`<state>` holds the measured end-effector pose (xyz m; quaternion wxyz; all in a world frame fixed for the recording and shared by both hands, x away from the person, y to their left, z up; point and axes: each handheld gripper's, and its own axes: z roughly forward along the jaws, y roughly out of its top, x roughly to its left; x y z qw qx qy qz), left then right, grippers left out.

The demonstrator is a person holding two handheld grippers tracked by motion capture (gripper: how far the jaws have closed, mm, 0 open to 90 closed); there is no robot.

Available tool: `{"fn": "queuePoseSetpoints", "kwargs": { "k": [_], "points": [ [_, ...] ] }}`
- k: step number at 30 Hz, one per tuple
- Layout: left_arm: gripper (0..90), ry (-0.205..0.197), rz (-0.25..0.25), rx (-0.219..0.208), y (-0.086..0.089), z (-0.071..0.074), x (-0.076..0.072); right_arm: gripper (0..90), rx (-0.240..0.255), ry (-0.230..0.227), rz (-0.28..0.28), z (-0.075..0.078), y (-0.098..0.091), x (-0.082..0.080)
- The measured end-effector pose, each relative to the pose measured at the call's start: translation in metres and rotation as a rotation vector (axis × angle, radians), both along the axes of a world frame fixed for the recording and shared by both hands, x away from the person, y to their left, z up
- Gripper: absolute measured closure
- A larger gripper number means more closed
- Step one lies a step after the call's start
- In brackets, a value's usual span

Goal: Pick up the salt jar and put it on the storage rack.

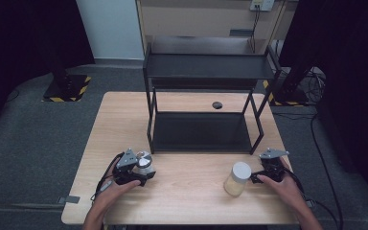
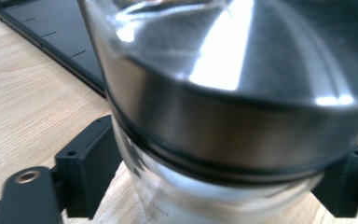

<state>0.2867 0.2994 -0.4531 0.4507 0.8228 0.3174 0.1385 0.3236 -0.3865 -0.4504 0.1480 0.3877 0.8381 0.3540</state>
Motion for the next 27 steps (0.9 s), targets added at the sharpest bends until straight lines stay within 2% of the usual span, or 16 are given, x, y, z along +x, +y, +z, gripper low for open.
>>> {"fn": "queuePoseSetpoints", "kwargs": {
  "k": [3,7,15,27],
  "points": [
    [18.5,-0.002,0.002,0.001,-0.0006,0.0004,0.0003,1.3,0.0,0.0,0.0,0.0,0.0,0.0],
    [29.2,-0.024,-0.015,0.012,-0.0019,0.0006,0.0,1.3,0.0,0.0,0.0,0.0,0.0,0.0],
    [29.9,-0.014,-0.02,0.02,-0.0028,0.004,0.0013,1.3,0.0,0.0,0.0,0.0,0.0,0.0],
    [30.0,-0.032,-0.088,0.006,-0.0029,0.0095,0.0022,1.3,0.0,0.0,0.0,0.0,0.0,0.0]
  ]
}}
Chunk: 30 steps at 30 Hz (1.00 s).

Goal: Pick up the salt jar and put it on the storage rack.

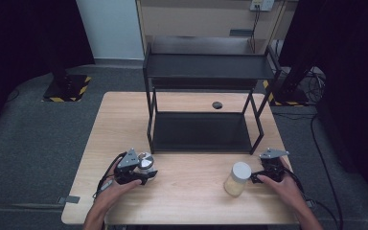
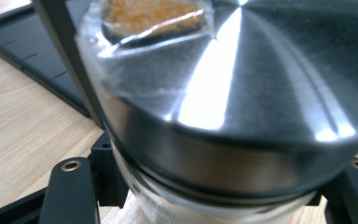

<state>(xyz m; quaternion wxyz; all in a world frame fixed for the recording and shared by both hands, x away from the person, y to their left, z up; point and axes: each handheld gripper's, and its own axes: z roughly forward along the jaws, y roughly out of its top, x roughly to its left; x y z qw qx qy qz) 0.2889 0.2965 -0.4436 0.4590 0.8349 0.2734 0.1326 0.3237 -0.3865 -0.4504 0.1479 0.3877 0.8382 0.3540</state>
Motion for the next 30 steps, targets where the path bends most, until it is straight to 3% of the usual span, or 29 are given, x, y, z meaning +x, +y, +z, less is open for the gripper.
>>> {"fn": "queuePoseSetpoints", "kwargs": {
  "k": [12,22,30],
  "points": [
    [30.0,0.01,-0.073,-0.005,-0.013,0.008,0.006,1.3,0.0,0.0,0.0,0.0,0.0,0.0],
    [30.0,-0.01,-0.079,0.006,-0.026,0.022,0.002,1.3,0.0,0.0,0.0,0.0,0.0,0.0],
    [30.1,-0.012,-0.105,0.009,-0.039,0.032,0.008,1.3,0.0,0.0,0.0,0.0,0.0,0.0]
  ]
}}
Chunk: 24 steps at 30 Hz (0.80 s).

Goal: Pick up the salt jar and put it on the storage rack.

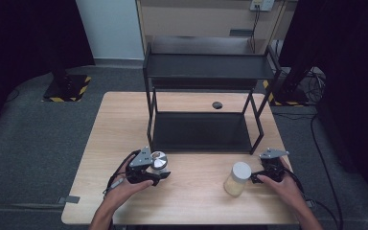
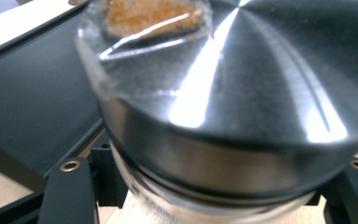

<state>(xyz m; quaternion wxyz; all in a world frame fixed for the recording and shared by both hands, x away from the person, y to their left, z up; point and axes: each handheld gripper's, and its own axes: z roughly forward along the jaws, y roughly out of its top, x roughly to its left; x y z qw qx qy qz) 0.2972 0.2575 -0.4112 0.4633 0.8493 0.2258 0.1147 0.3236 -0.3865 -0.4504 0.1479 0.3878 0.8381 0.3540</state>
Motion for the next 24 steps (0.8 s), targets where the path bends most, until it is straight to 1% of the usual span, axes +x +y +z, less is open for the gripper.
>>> {"fn": "queuePoseSetpoints", "kwargs": {
  "k": [1,5,8,10,11,12,13,14,18,21,23,24],
  "points": [
    [30.0,0.004,-0.006,-0.003,-0.001,0.002,0.002,1.3,0.0,0.0,0.0,0.0,0.0,0.0],
    [30.0,0.005,-0.012,-0.003,-0.005,0.006,0.004,1.3,0.0,0.0,0.0,0.0,0.0,0.0],
    [30.0,-0.009,-0.027,0.018,-0.012,0.017,0.009,1.3,0.0,0.0,0.0,0.0,0.0,0.0],
    [30.1,-0.014,-0.023,0.017,-0.014,0.019,0.01,1.3,0.0,0.0,0.0,0.0,0.0,0.0],
    [30.0,-0.02,-0.018,0.017,-0.018,0.024,0.013,1.3,0.0,0.0,0.0,0.0,0.0,0.0],
    [30.0,-0.02,-0.021,0.02,-0.02,0.027,0.015,1.3,0.0,0.0,0.0,0.0,0.0,0.0],
    [30.1,-0.02,-0.021,0.02,-0.02,0.027,0.015,1.3,0.0,0.0,0.0,0.0,0.0,0.0],
    [30.0,-0.021,-0.029,0.025,-0.024,0.033,0.019,1.3,0.0,0.0,0.0,0.0,0.0,0.0],
    [30.1,-0.023,-0.044,0.037,-0.032,0.045,0.027,1.3,0.0,0.0,0.0,0.0,0.0,0.0],
    [30.1,-0.018,-0.054,0.027,-0.036,0.051,0.034,1.4,0.0,0.0,0.0,0.0,0.0,0.0],
    [30.0,-0.017,-0.058,0.023,-0.037,0.052,0.036,1.5,0.0,-0.001,0.0,0.0,0.0,0.0],
    [30.1,-0.02,-0.065,0.016,-0.04,0.056,0.039,1.5,0.002,-0.001,-0.001,0.0,0.0,0.0]
  ]
}}
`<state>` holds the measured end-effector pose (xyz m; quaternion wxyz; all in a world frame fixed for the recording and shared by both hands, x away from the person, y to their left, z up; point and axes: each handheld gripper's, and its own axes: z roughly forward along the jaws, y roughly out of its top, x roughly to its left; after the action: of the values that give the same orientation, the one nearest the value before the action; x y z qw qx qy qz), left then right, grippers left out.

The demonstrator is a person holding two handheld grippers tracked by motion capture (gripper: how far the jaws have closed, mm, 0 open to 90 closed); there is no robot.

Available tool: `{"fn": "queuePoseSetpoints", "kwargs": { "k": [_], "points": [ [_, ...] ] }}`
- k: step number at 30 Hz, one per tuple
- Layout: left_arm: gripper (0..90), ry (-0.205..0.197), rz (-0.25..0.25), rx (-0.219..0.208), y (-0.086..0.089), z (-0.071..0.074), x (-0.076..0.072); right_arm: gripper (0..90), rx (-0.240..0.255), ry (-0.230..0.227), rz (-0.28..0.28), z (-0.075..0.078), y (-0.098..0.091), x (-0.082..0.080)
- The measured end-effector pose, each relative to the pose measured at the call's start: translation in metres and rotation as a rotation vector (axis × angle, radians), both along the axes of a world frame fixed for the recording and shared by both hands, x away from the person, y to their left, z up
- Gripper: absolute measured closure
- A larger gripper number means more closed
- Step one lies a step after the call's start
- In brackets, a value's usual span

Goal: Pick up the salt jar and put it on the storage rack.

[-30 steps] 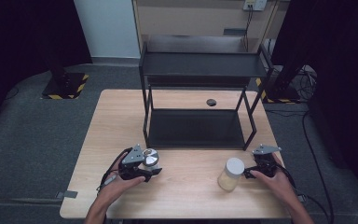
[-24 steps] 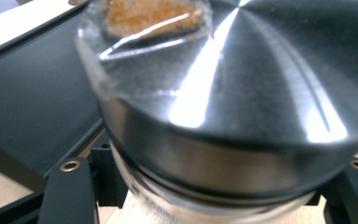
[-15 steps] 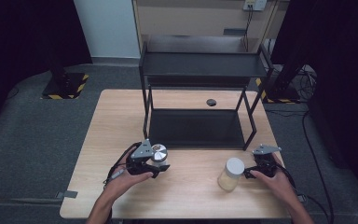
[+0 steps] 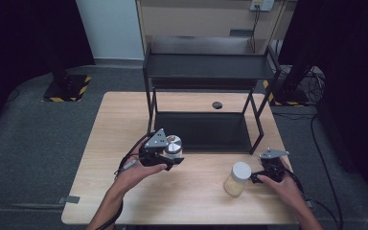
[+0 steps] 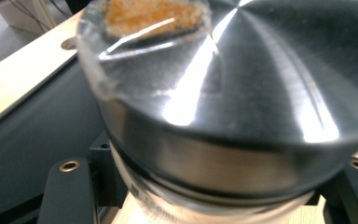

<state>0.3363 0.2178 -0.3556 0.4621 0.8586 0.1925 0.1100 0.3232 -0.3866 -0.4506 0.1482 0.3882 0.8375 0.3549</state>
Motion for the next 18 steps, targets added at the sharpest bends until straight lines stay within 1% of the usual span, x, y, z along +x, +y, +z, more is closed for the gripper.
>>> {"fn": "queuePoseSetpoints", "kwargs": {
  "k": [1,4,5,6,9,10,11,12,14,15,16,17,18],
  "points": [
    [30.0,0.0,0.0,0.0,0.0,0.0,0.0,1.5,0.0,0.0,0.0,0.0,0.0,0.0],
    [30.1,-0.007,-0.003,-0.004,-0.004,0.01,0.008,1.5,-0.001,-0.002,0.001,0.0,0.0,0.0],
    [30.0,-0.007,-0.003,-0.004,-0.004,0.01,0.008,1.5,-0.001,-0.002,0.001,0.0,0.0,0.0],
    [30.1,-0.018,-0.004,0.0,-0.006,0.017,0.011,1.5,-0.001,-0.002,0.001,0.0,0.0,0.0],
    [30.1,-0.027,-0.006,-0.003,-0.007,0.03,0.016,1.5,0.0,-0.001,0.001,0.0,0.0,0.0],
    [30.0,-0.029,-0.007,0.0,-0.008,0.036,0.018,1.5,0.0,-0.001,0.0,0.0,0.0,0.0],
    [30.0,-0.029,-0.007,0.0,-0.008,0.036,0.018,1.5,0.0,-0.001,0.0,0.0,0.0,0.0],
    [30.0,-0.034,-0.008,0.001,-0.008,0.039,0.019,1.5,0.0,-0.001,0.0,0.0,0.0,0.0],
    [30.0,-0.035,-0.01,0.005,-0.009,0.049,0.023,1.5,0.0,0.0,-0.001,0.0,0.0,0.0],
    [30.1,-0.035,-0.007,0.007,-0.009,0.057,0.027,1.5,0.0,-0.001,0.0,0.0,0.0,0.0],
    [30.1,-0.035,-0.007,0.007,-0.009,0.057,0.027,1.5,0.0,-0.001,0.0,0.0,0.0,0.0],
    [30.1,-0.036,-0.006,0.008,-0.009,0.061,0.03,1.6,0.0,0.0,0.0,0.0,0.0,0.0],
    [30.1,-0.039,-0.005,0.016,-0.01,0.069,0.034,1.6,0.0,-0.001,-0.001,0.0,0.0,0.0]
  ]
}}
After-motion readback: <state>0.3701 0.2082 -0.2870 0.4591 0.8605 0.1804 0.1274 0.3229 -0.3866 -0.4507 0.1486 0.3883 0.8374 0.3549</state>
